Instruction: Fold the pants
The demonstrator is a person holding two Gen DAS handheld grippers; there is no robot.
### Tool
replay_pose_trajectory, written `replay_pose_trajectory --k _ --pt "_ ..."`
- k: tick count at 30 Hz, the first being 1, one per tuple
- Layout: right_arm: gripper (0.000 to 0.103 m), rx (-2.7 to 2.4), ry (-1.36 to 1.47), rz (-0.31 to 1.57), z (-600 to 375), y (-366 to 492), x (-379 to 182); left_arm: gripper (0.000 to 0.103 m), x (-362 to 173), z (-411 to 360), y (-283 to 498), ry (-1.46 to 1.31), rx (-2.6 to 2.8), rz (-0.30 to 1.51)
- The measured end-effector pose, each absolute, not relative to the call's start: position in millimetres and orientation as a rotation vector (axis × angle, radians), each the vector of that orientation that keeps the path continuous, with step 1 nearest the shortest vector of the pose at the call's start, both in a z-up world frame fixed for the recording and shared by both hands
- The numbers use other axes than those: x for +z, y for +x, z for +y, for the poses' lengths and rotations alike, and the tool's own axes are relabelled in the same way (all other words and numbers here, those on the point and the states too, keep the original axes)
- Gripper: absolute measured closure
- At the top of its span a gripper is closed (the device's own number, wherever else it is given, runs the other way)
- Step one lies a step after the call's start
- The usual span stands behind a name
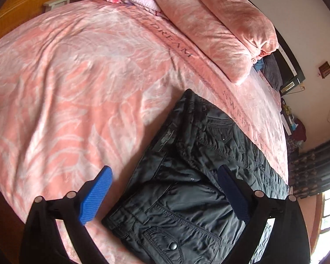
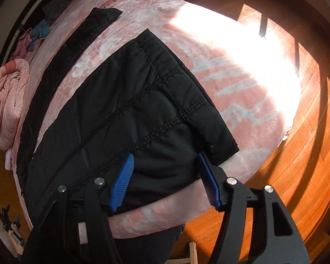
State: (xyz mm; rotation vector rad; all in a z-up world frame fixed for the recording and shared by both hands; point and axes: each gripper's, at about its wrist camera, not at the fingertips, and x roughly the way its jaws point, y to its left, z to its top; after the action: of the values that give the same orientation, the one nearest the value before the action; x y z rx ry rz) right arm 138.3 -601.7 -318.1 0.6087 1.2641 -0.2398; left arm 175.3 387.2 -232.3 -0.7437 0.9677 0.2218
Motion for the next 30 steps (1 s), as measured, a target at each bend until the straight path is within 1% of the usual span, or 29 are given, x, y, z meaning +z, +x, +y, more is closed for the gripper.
replay_pose_trajectory --k 3,5,6,7,10,13,19,20,22,23,24,27,28,29,30 --pt "0.035 -0.257 0.579 1.212 -602.3 150.0 -287.9 0.004 -228.0 387.3 229.1 -0.7 0.158 0.979" --pt "0.028 -0.195 0.596 1.158 -600.5 163.6 -265.1 0.004 -232.0 387.4 266.9 -0.685 0.112 1.015" --pt "0.021 -0.16 0.612 1.139 -598.7 172.3 -255.2 0.004 -236.0 388.3 285.5 -0.682 0.097 1.034" --pt "0.018 -0.125 0.622 1.131 -596.1 181.2 -248.8 0.004 -241.0 387.7 302.3 -0.674 0.081 1.05" --pt "0.018 -0.064 0.615 1.132 -583.5 212.5 -236.5 0.004 -263.4 387.3 348.6 -0.631 0.059 1.122" --pt "0.018 -0.012 0.622 1.154 -572.4 248.3 -239.1 0.004 -289.2 387.3 382.9 -0.601 0.04 1.181" --pt "0.017 0.111 0.582 1.184 -547.8 330.2 -247.5 0.004 -322.2 387.3 420.5 -0.489 -0.002 1.263" --pt "0.017 0.126 0.577 1.188 -545.4 344.8 -248.3 0.007 -324.1 389.2 421.1 -0.488 -0.011 1.262" --pt "0.016 0.156 0.57 1.192 -546.1 377.0 -249.4 0.029 -326.0 393.7 418.6 -0.501 -0.024 1.25" --pt "0.016 0.169 0.567 1.197 -548.4 394.9 -250.4 0.05 -326.1 396.1 416.6 -0.502 -0.026 1.246" --pt "0.016 0.169 0.558 1.201 -553.0 412.2 -251.7 0.056 -326.9 397.2 414.7 -0.515 -0.042 1.242" --pt "0.015 0.165 0.543 1.218 -570.3 462.6 -257.3 0.061 -327.3 393.0 412.7 -0.509 -0.056 1.23" --pt "0.015 0.163 0.544 1.22 -576.4 479.4 -260.1 0.061 -328.9 392.8 413.4 -0.514 -0.062 1.232" --pt "0.015 0.156 0.546 1.22 -584.0 495.3 -261.9 0.056 -331.4 393.4 414.5 -0.529 -0.071 1.234" --pt "0.015 0.146 0.548 1.216 -591.7 509.5 -264.2 0.044 -333.6 393.3 416.6 -0.557 -0.089 1.232"
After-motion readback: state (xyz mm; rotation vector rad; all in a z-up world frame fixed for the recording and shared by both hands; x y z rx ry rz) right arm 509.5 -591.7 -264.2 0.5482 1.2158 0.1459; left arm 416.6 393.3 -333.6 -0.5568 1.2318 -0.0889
